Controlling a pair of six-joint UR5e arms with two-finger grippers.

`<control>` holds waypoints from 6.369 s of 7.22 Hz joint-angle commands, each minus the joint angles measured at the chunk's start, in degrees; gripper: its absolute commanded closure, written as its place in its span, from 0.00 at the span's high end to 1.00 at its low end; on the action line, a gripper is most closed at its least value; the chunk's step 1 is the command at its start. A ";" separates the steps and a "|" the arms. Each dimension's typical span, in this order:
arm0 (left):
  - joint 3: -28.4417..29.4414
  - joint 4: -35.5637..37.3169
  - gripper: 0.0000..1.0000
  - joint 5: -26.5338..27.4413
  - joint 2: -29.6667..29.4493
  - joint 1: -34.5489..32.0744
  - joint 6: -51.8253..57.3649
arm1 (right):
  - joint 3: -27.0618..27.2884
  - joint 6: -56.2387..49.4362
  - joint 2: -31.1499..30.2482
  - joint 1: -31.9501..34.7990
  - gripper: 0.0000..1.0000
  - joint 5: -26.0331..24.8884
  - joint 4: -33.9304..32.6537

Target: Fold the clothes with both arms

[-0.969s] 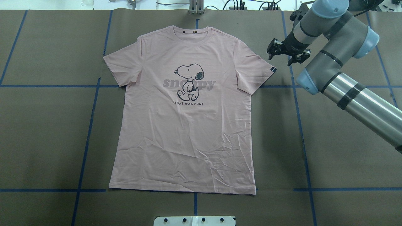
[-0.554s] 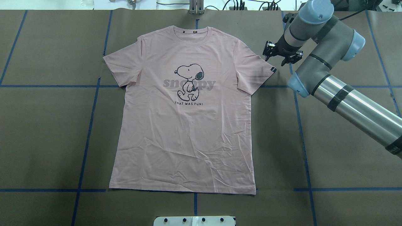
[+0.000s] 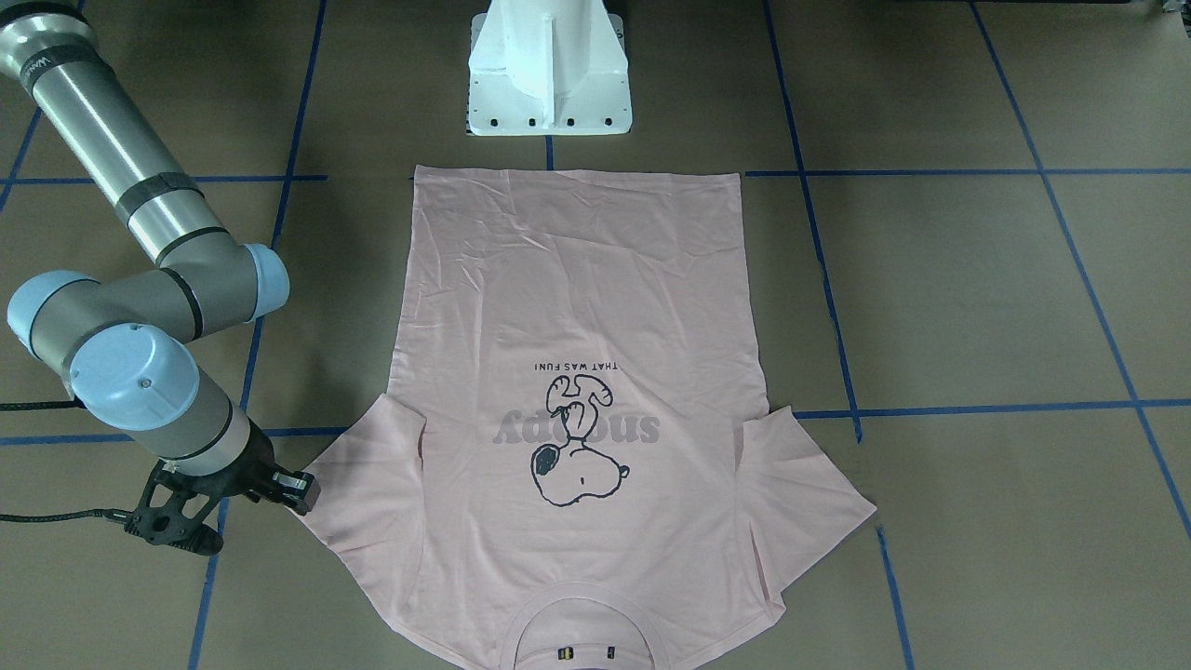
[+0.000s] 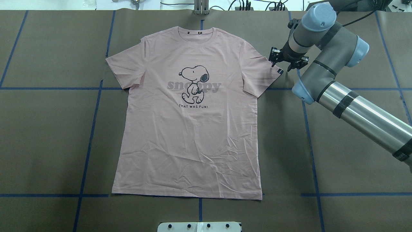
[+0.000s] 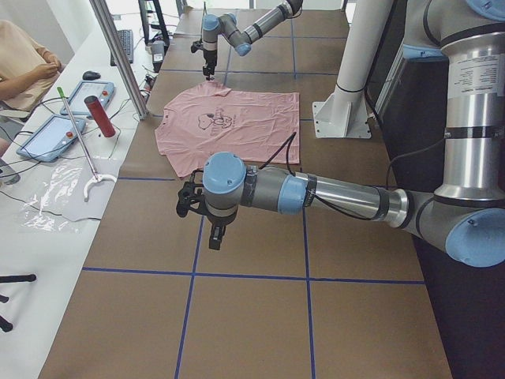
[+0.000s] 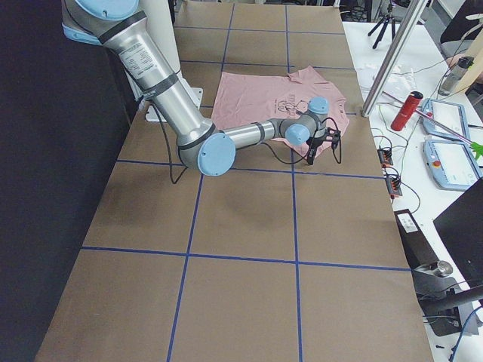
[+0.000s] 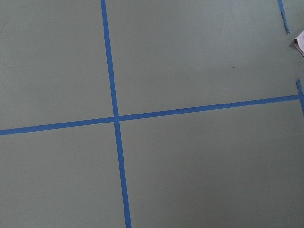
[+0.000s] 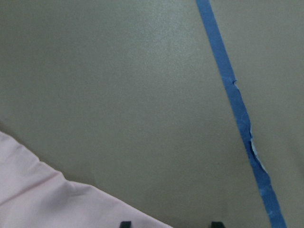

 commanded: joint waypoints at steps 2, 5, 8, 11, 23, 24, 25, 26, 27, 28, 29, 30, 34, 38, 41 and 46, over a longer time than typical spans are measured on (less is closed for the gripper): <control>-0.45 0.00 1.00 -0.19 0.03 -0.03 0.00 | -0.13 0.01 -0.06 -0.43 0.00 -0.02 -0.03; -0.98 0.09 1.00 -0.45 0.12 -0.12 0.00 | 0.39 0.27 1.17 -0.43 0.00 0.25 -0.12; -0.89 0.18 1.00 -1.78 0.12 -0.12 0.00 | 1.00 5.10 6.26 -2.87 0.00 0.07 -0.73; -0.89 0.18 1.00 -1.78 0.12 -0.12 -0.09 | 0.13 5.90 9.68 -6.67 0.00 -5.27 -4.31; 4.72 -16.64 1.00 -5.74 -7.06 11.16 -20.34 | 6.74 6.25 9.04 -6.32 1.00 -9.62 -3.72; 8.04 -19.66 1.00 -5.64 -11.53 17.49 -31.35 | 13.68 6.25 4.64 -5.63 1.00 -5.33 -4.16; 13.03 -20.47 1.00 -4.86 -18.36 19.55 -37.47 | 20.97 6.25 -0.71 -4.14 1.00 -1.81 -3.90; 17.61 -20.74 1.00 -4.07 -23.21 21.22 -40.84 | 25.14 6.33 -4.50 -2.47 1.00 1.10 -4.07; 20.87 -22.48 1.00 0.81 -27.18 22.11 -43.31 | 27.96 6.25 -8.02 -0.89 1.00 3.39 -3.81; 21.17 -24.24 1.00 7.47 -28.17 26.21 -49.42 | 31.04 6.33 -10.93 -0.52 1.00 4.72 -3.81; 25.43 -28.26 0.99 12.59 -31.14 30.78 -52.44 | 34.89 6.25 -15.40 -0.52 1.00 5.16 -3.64; 35.74 -32.39 0.93 16.21 -37.17 32.82 -52.73 | 37.28 5.90 -17.88 -0.52 1.00 5.17 -3.63; 45.77 -44.47 0.58 27.83 -38.91 39.17 -52.39 | 38.53 5.63 -18.08 -0.61 1.00 5.08 -3.55; 48.32 -45.78 0.39 28.71 -40.93 39.35 -52.21 | 38.10 5.54 -18.17 -0.61 1.00 4.91 -3.55; 48.42 -46.49 0.00 28.72 -40.93 39.26 -52.21 | 38.01 5.54 -18.25 -0.61 1.00 4.38 -3.55; 42.79 -43.70 0.00 28.90 -47.58 42.67 -66.52 | 37.14 5.98 -17.90 -1.22 1.00 4.29 -3.63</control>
